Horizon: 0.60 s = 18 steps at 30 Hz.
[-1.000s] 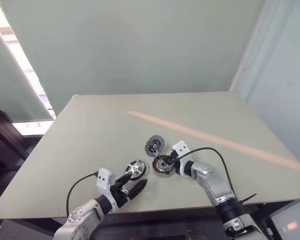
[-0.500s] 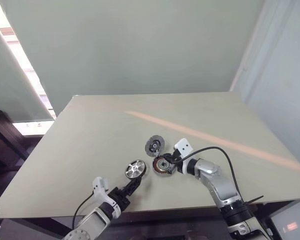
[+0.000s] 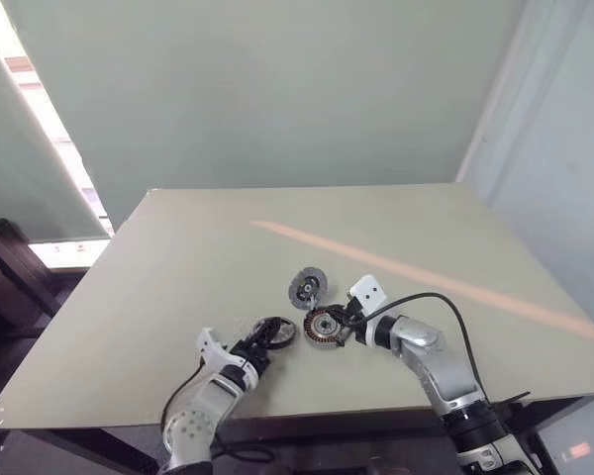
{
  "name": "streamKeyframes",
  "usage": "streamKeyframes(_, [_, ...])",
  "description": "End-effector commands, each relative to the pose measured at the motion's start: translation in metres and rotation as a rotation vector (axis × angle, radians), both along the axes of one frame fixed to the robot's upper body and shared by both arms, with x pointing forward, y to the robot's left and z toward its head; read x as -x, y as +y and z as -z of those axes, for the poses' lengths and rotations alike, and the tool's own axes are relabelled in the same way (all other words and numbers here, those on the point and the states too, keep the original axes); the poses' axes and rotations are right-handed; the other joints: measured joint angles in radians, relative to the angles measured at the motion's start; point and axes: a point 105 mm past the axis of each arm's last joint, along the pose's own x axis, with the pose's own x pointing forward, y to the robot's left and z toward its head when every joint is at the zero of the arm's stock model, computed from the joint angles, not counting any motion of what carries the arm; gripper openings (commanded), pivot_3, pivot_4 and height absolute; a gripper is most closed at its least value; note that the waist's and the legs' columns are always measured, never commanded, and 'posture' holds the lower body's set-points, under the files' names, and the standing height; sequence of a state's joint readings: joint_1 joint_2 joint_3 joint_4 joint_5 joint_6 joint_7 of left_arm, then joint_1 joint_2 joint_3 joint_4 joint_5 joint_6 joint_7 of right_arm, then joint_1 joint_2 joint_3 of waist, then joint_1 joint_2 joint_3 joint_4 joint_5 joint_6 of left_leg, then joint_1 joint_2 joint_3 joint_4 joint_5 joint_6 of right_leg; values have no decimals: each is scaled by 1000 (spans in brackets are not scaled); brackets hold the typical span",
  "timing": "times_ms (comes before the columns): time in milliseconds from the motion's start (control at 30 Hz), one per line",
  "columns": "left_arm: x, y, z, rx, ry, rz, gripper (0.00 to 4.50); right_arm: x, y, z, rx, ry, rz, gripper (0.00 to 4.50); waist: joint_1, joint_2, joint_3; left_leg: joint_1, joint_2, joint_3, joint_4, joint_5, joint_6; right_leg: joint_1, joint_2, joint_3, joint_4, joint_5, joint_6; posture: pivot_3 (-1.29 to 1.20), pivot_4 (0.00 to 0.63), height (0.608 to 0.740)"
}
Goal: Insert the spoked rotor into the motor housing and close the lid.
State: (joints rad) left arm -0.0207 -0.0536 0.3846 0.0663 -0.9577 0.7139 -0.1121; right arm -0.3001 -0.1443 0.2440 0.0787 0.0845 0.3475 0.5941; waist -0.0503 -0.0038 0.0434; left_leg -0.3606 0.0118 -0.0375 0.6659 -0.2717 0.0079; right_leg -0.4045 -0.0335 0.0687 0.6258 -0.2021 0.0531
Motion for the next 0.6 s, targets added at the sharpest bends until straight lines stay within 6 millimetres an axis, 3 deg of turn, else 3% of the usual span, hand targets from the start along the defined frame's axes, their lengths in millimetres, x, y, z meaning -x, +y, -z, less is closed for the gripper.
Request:
streamKeyframes(33, [-1,6,11,-18,63,-44,4117,-2,-2,-20,-37,-64,9,0,0,0,0,0,0,0,0,0,0,0,0,0,0,0,0,0,0,740])
streamKeyframes(367, [5,7,16,-27,80,-55,642,-1,-8,-19,-29,-59,26,0,0,-1,-1,-2,-1,0,-2,0,-1,-1,0,1,-1,0,0,0,0,740])
streamKeyframes(433, [7,9,16,-25,78,-61,366,-1,-8,-18,-28,-58,26,0,0,-1,-1,-2,-1,0,-3,0,-1,-1,0,1,-1,0,0,0,0,740])
streamKeyframes(600, [11,8,-1,61,-10,-59,366,-1,-9,-17,-24,-58,28,0,-11,-1,-1,-1,0,0,-3,0,-1,-1,0,1,-1,0,0,0,0,740])
